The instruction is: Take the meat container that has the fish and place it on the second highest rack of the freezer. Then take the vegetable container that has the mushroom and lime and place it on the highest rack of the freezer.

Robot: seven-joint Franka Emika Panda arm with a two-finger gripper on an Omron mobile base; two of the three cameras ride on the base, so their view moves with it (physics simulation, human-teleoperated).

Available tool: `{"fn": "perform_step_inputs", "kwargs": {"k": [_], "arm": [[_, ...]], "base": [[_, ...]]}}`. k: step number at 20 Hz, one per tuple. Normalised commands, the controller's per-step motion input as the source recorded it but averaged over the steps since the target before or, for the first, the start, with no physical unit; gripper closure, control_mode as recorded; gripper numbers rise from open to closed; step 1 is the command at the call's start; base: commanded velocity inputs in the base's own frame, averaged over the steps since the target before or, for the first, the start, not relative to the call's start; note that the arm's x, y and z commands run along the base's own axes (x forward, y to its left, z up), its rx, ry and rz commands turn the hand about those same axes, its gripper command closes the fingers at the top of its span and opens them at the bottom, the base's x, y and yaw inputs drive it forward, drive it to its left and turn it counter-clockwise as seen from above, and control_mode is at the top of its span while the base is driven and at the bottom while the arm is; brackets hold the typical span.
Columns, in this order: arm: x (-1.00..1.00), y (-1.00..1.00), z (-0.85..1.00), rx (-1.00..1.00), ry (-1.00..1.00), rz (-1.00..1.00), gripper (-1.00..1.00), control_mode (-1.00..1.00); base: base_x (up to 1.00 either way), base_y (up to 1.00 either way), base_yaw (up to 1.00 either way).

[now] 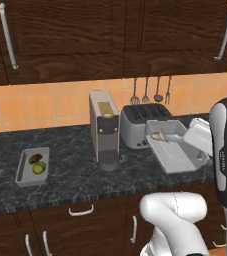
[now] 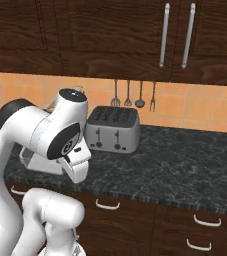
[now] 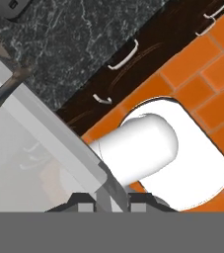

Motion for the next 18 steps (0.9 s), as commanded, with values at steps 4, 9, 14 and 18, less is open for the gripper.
{"fn": "perform_step_inputs", "kwargs": {"k": [4,9,14,18], "arm": [[0.0,0.0,0.0,0.0,0.0,0.0,1.0,1.0],[0.0,0.0,0.0,0.0,0.0,0.0,1.0,1.0],[0.0,0.0,0.0,0.0,0.0,0.0,1.0,1.0],[0.0,0.0,0.0,0.0,0.0,0.0,1.0,1.0]], "base": [[-1.0,0.0,-0.21],[-0.85,0.03,-0.5],[-0.44,0.01,-0.83],[-0.28,0.0,-0.84]]}}
